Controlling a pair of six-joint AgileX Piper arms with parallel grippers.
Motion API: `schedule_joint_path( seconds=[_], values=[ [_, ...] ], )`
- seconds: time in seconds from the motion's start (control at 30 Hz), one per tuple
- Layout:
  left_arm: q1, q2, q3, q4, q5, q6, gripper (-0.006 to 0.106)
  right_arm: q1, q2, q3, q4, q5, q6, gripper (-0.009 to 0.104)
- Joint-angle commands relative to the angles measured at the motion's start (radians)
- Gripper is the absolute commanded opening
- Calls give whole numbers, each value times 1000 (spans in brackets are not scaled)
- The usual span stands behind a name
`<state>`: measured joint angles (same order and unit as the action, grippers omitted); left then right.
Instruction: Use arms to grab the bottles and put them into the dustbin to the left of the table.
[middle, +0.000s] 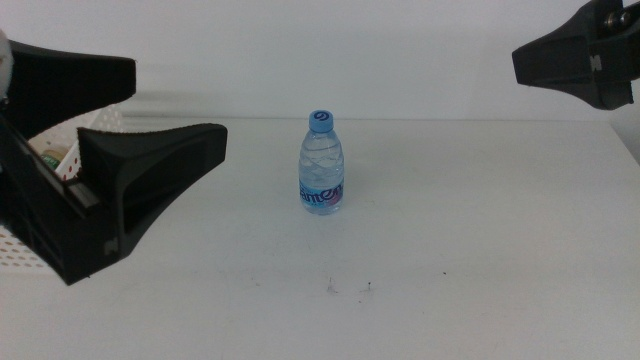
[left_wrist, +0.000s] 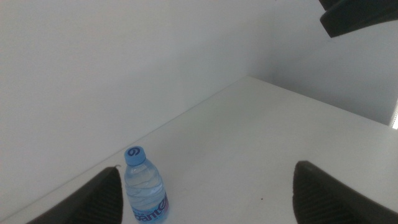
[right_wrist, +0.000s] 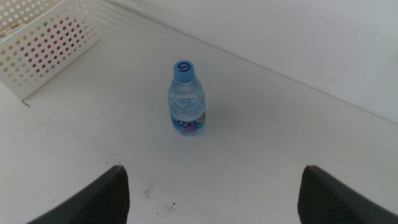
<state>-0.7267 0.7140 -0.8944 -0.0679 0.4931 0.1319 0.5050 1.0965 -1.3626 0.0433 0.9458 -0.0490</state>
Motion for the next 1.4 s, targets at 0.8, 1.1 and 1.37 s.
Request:
schedule_joint_path(
  seconds=[0.8, 1.1, 1.37],
  values=[
    [97, 0, 175, 68, -373, -93, 94, -8, -4, -8, 117, -4, -131, 87],
    [161, 241, 501, -40, -849, -132, 94, -8, -4, -8, 125, -4, -132, 87],
    [161, 501, 583, 9, -1171, -140, 94, -8, -4, -8, 125, -4, -132, 87]
  ],
)
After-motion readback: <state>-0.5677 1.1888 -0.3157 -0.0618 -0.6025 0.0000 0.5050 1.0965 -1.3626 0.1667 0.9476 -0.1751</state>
